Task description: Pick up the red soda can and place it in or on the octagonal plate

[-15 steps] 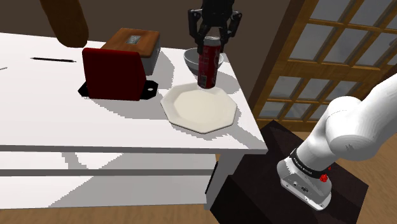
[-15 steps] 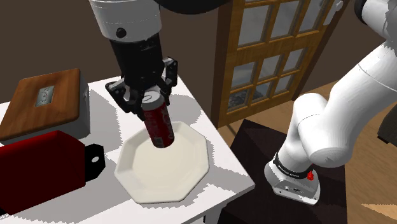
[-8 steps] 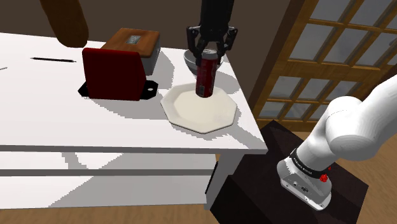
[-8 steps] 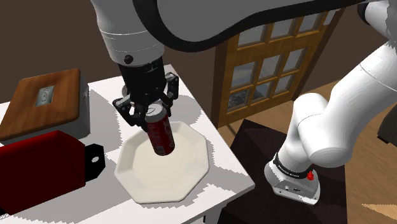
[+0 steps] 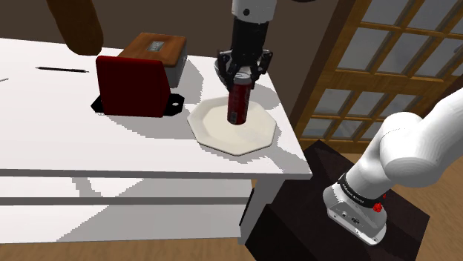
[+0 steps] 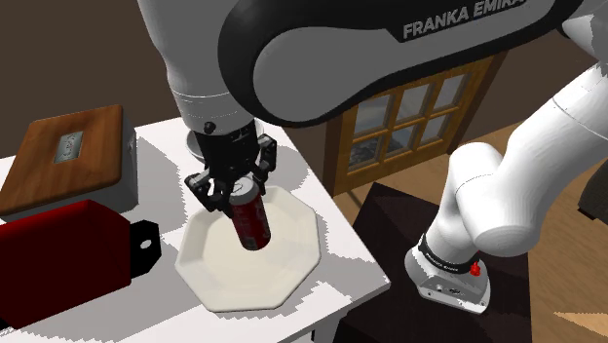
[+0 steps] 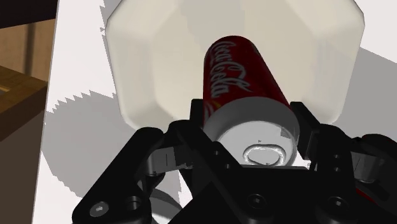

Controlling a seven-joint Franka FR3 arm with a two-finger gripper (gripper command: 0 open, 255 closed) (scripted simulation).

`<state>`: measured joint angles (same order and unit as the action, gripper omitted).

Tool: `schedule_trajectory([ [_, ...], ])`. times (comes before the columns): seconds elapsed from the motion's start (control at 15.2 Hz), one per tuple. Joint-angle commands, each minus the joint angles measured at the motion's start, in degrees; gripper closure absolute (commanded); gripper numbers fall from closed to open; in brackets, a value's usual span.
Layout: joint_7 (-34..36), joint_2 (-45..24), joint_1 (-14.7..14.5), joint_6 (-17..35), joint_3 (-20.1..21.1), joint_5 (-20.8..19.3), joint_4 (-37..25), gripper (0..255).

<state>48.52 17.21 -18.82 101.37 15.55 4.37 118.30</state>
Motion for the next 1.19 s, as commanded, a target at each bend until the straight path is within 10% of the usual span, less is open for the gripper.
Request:
schedule_trajectory([
  [0.0, 0.00, -0.02, -0.04, 1.59, 0.08, 0.04, 1.51, 255],
  [0.53, 0.00, -0.02, -0.05, 1.79, 0.10, 0.05, 1.71, 255],
  [0.59, -0.01, -0.03, -0.04, 1.79, 0.09, 0.05, 1.70, 0],
  [1.12, 0.10, -0.24, 0.10, -3.97, -0.14, -0.16, -4.27, 0],
])
